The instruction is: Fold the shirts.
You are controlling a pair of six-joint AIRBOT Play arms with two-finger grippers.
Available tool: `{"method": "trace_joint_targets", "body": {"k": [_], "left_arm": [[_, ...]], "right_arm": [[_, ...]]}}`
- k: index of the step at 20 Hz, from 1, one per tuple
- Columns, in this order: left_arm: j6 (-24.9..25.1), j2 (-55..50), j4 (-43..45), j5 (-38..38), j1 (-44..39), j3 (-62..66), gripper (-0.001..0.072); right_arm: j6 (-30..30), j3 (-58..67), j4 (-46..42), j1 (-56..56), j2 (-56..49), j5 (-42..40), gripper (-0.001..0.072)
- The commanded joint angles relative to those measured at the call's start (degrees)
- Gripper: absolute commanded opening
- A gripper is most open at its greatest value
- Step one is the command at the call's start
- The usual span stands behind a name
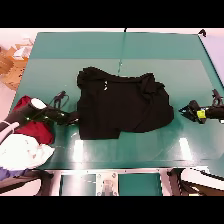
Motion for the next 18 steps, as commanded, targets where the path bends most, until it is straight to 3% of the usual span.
{"method": "trace_joint_targets", "body": {"k": [1,7,8,10,15,18], "left_arm": [[0.6,-0.1,1.5,-3.0,1.9,2.6,0.0022],[0.5,-0.1,3.6,-3.0,1.9,2.7,0.0022],[0.5,-0.1,3.9,-3.0,1.9,2.7,0.0022],[0.5,-0.1,4.2,-2.3,1.9,3.0,0.0022],[-1.7,3.4,4.9,-9.4,1.9,17.9,0.0021],[-4.9,10.0,6.7,-14.4,1.9,34.2,0.0021]], "right_arm": [[0.0,-2.5,0.6,2.1,-3.1,-1.8,0.0304],[-2.8,-2.2,6.9,5.3,-9.5,-8.2,0.0281],[-2.8,-1.4,7.0,5.3,-9.6,-8.2,0.0249],[-2.8,0.4,7.0,5.3,-9.6,-6.4,0.0013],[-3.0,12.0,11.0,5.3,-4.8,8.3,0.0015],[-2.5,21.4,21.9,5.3,5.9,10.5,0.0015]]}}
